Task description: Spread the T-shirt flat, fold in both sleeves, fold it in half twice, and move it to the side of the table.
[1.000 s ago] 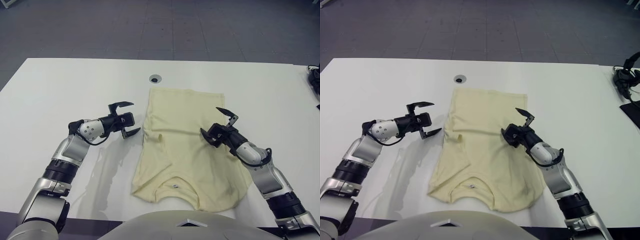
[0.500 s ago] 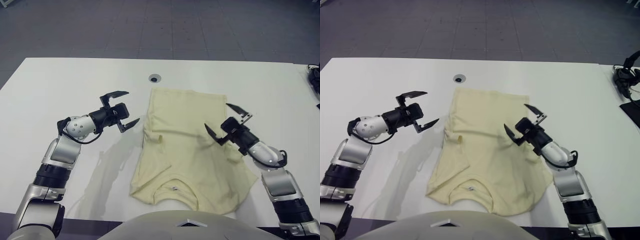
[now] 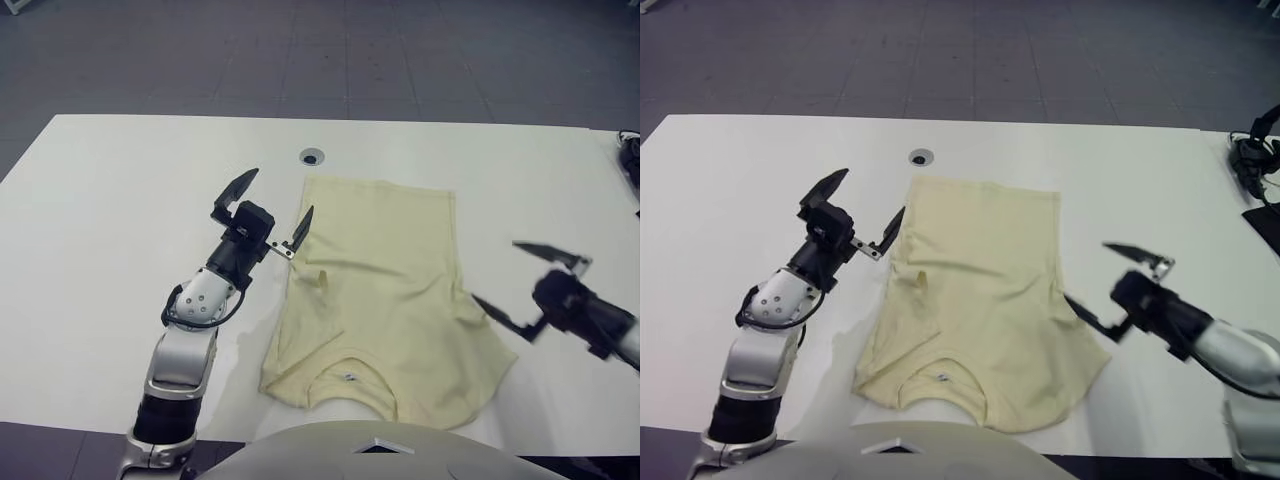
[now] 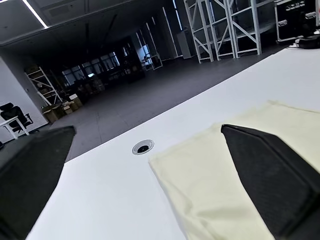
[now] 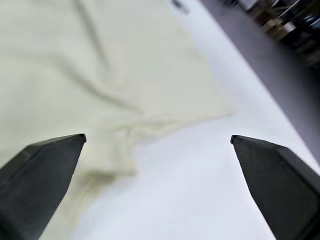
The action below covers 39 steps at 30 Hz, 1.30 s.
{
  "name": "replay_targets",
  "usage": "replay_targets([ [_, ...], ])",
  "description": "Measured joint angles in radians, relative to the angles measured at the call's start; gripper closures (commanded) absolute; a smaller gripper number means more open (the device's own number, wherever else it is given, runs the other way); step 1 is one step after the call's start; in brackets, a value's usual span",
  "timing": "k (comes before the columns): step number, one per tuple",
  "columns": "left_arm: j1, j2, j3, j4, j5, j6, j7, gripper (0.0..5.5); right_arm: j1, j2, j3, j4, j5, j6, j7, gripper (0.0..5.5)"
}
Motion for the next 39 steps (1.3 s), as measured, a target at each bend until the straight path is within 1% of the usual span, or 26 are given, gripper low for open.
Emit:
replay_targets([
  [1,0.008,-0.012,0.000,-0.001,0.000,0.000,0.011,0.11,0.050,-0.012,-0.033,-0.004,-0.010,-0.015,0.038,0.10],
  [3,0.017,-0.027,-0.003,-0.001,0.001,-0.003,0.031,0.11,0.098,-0.026,-0.063,-0.007,-0.035,-0.036,0.086,0.10],
  [6,0.041,-0.029,-0.010,0.000,0.013,-0.009,0.050,0.11,0.128,-0.055,-0.066,0.009,-0.088,-0.068,0.123,0.10],
  [10,0.045,-0.026,-0.029,0.006,0.025,-0.016,0.055,0.11,0.153,-0.060,-0.062,0.048,-0.186,-0.079,0.117,0.10],
  [14,0.044,-0.017,-0.055,0.013,0.042,-0.018,0.037,0.11,0.117,-0.065,0.002,0.065,-0.243,-0.090,0.087,0.10],
  [18,0.049,-0.013,-0.078,0.021,0.064,-0.023,0.033,0.11,0.053,-0.099,0.064,0.073,-0.264,-0.106,0.074,0.10],
  [19,0.049,-0.011,-0.077,0.022,0.065,-0.023,0.034,0.10,0.038,-0.101,0.076,0.075,-0.268,-0.106,0.069,0.30],
  [28,0.049,-0.010,-0.071,0.017,0.074,-0.023,0.039,0.10,-0.045,-0.140,0.181,0.125,-0.286,-0.121,0.023,1.57],
  [37,0.057,-0.004,-0.071,0.001,0.082,-0.020,0.038,0.10,-0.049,-0.150,0.219,0.130,-0.294,-0.118,0.001,2.86],
  [39,0.058,0.002,-0.072,0.001,0.082,-0.020,0.037,0.10,-0.067,-0.150,0.240,0.137,-0.305,-0.120,-0.024,3.27],
])
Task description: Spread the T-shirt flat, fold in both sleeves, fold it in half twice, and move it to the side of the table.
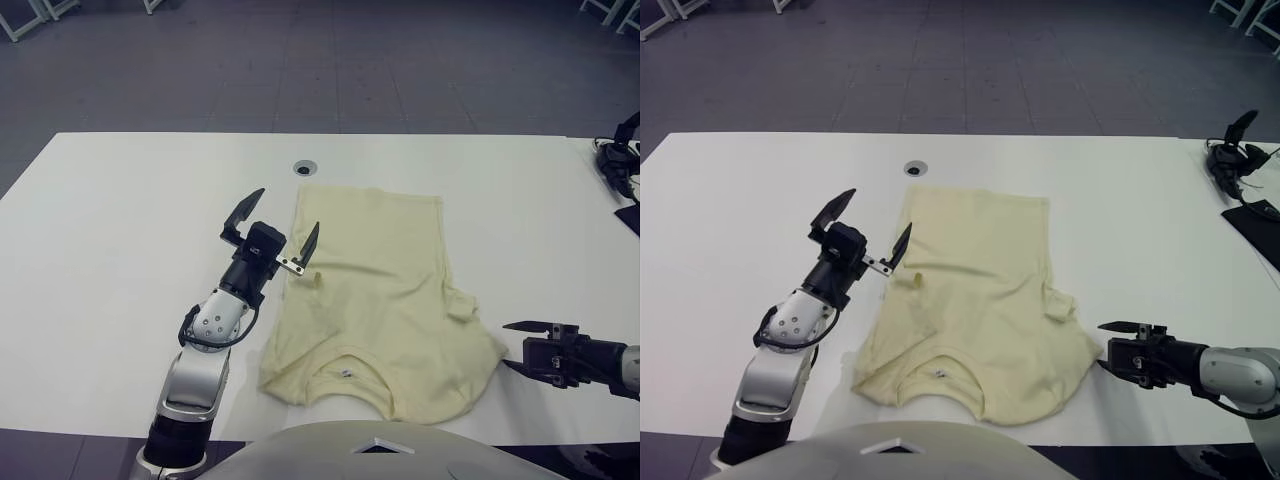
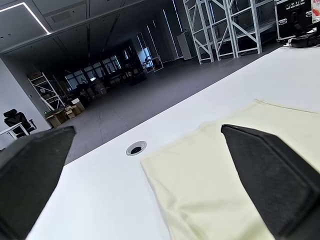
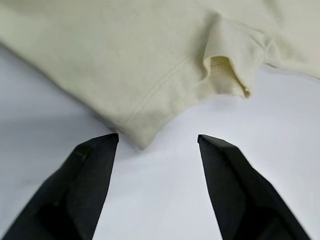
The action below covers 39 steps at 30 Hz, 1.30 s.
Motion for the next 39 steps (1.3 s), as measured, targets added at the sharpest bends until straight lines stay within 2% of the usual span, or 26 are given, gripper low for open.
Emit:
replay_targets([
  [6,0.000,0.010,-0.001,0.000,0.000,0.001,-0.001,0.10,-0.044,0.013,0.056,0.019,-0.032,-0.002,-0.067,4.32],
  [11,0.000,0.011,-0.001,0.000,0.000,0.001,-0.001,0.10,-0.039,0.010,0.069,0.024,-0.032,-0.005,-0.076,5.27],
  [13,0.000,0.011,-0.001,0.000,0.000,0.001,-0.001,0.10,-0.023,0.009,0.064,0.021,-0.027,-0.007,-0.075,5.49],
  [30,-0.020,0.014,0.003,0.015,-0.001,0.001,-0.002,0.10,0.031,-0.009,0.028,-0.011,-0.022,-0.005,-0.075,5.49],
  [39,-0.050,0.015,0.005,0.044,-0.001,0.000,-0.004,0.10,-0.001,-0.007,0.002,-0.196,0.118,0.059,0.008,5.49],
])
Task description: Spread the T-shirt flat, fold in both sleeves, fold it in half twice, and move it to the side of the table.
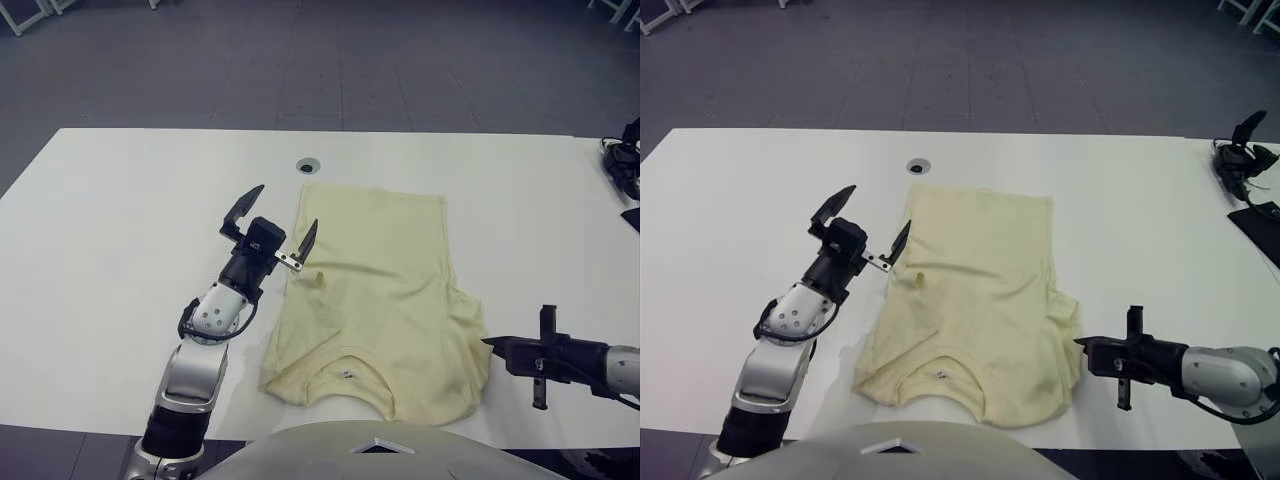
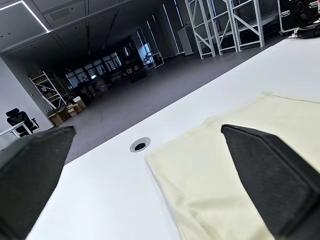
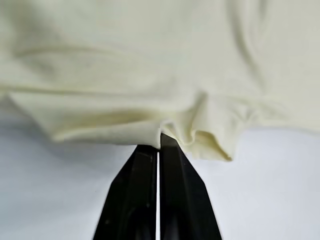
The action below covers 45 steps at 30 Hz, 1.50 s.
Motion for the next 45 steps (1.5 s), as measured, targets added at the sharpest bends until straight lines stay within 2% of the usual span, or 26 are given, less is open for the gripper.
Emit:
replay_targets([
  [10,-0.024,-0.001,-0.009,0.036,0.000,-0.004,-0.013,0.10,-0.142,0.000,0.082,-0.054,-0.015,0.061,0.010,5.49],
  [26,-0.035,-0.001,-0.029,0.046,0.000,-0.010,-0.028,0.10,-0.415,0.064,0.398,-0.041,-0.129,0.118,0.028,5.49],
  [45,-0.036,0.001,-0.043,0.046,0.000,-0.009,-0.042,0.10,-0.472,0.111,0.493,-0.020,-0.171,0.139,0.006,5.49],
])
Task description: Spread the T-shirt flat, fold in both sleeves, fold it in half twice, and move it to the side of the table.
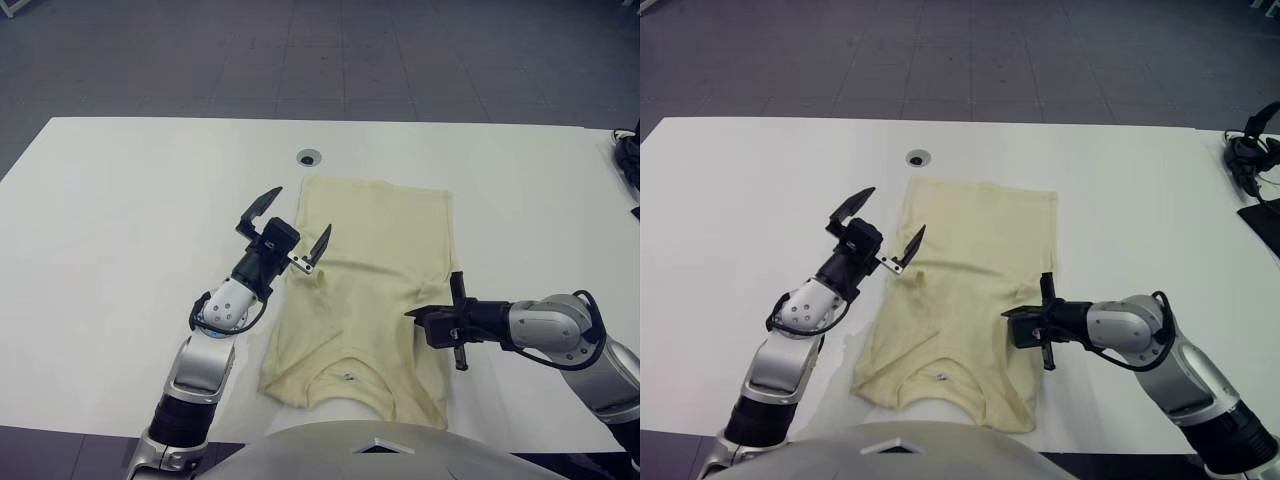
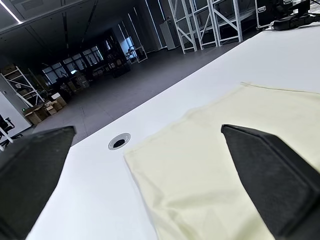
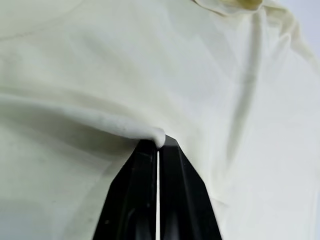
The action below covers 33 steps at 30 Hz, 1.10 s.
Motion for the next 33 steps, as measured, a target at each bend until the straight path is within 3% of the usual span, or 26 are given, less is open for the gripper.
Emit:
replay_targets([
  [17,0.000,0.002,-0.002,0.000,0.000,0.000,-0.005,0.10,-0.029,0.033,0.017,0.007,-0.025,0.016,-0.037,5.49],
  [33,-0.005,0.003,-0.004,0.023,0.000,-0.001,-0.013,0.10,-0.045,0.090,-0.015,0.023,-0.014,0.061,-0.101,3.16],
])
